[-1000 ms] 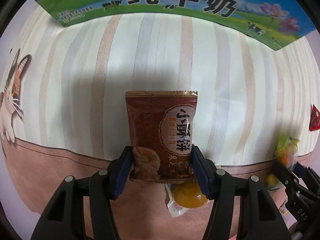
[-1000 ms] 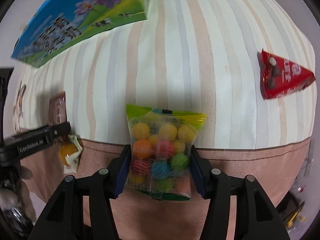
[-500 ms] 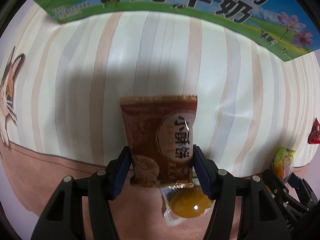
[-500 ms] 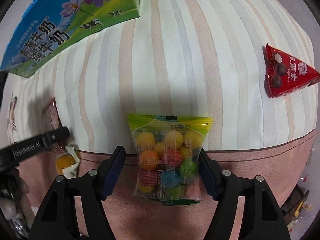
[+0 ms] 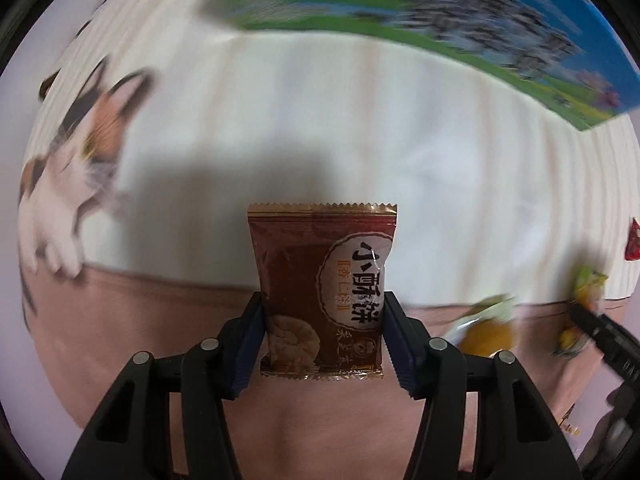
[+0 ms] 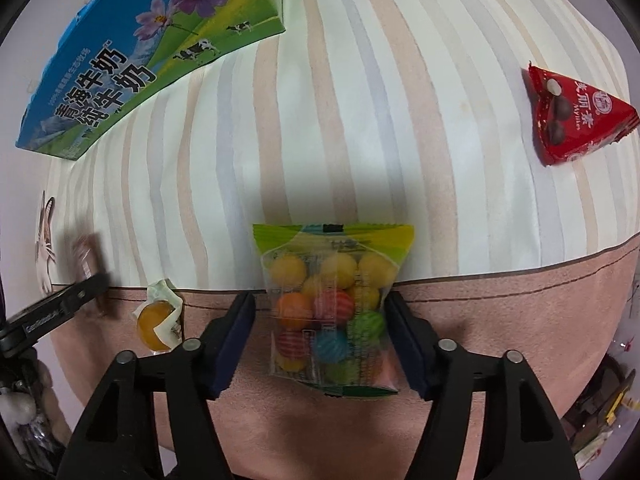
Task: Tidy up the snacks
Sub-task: 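Carry both packs into the cardboard box and open both tools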
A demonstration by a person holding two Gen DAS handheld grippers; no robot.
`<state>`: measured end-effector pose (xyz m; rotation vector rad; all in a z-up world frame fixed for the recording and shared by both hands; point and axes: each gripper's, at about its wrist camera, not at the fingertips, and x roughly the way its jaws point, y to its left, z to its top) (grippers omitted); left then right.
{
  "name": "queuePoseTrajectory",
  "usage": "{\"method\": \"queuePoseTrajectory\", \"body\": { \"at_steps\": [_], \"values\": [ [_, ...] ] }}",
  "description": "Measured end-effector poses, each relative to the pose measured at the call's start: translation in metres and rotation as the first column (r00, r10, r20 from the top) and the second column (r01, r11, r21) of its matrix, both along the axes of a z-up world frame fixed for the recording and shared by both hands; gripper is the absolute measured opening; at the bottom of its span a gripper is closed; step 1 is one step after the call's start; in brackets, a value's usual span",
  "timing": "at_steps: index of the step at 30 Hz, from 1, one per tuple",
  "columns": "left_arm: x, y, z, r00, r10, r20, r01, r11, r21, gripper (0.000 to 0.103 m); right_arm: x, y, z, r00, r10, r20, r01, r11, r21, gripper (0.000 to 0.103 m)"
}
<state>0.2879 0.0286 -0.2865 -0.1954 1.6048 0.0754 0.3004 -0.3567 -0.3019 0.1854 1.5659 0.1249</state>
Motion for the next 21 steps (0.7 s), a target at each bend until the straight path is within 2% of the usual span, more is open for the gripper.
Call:
{"method": "queuePoseTrajectory", "body": {
  "at_steps": [5,7,10,12,14,16,19,21],
  "values": [
    [-0.005,0.027,-0.013,0.998,0.033,-0.054,-0.035,0.999,-0.037,0.058,0.006,0.026,-0.013,1.000,0.019,-0.003,-0.019,0.999,-0.029,0.086],
    [-0.009,0.033,-0.016,0.997,0.042,-0.058,-0.045,0.998,-0.051,0.061,0.008,0.034,-0.017,1.000,0.026,-0.006,-0.026,0.999,-0.044,0.087],
    [-0.005,0.039,-0.036,0.996,0.072,-0.055,-0.074,0.997,-0.039,0.062,0.013,0.052,-0.023,0.999,0.032,-0.002,-0.032,0.998,-0.058,0.087],
    [-0.005,0.038,-0.040,0.996,0.086,-0.028,-0.086,0.996,-0.024,0.061,0.014,0.060,-0.027,0.999,0.044,0.010,-0.044,0.996,-0.076,0.082],
    [-0.009,0.033,-0.030,0.997,0.072,-0.007,-0.072,0.997,-0.002,0.054,0.012,0.062,-0.028,0.997,0.069,0.034,-0.064,0.989,-0.133,0.062],
    [-0.017,0.021,-0.015,0.999,0.051,0.013,-0.051,0.999,0.010,0.054,0.007,0.054,-0.024,0.996,0.069,0.058,-0.060,0.988,-0.145,0.054],
    [-0.021,0.016,-0.004,0.998,0.041,0.038,-0.041,0.999,0.005,0.054,0.003,0.051,-0.015,0.996,0.034,0.081,-0.025,0.993,-0.113,0.052],
    [-0.024,0.009,0.017,0.998,0.031,0.062,-0.030,1.000,-0.004,0.054,0.001,0.052,-0.007,0.996,0.018,0.092,-0.011,0.997,-0.078,0.052]
  ]
}}
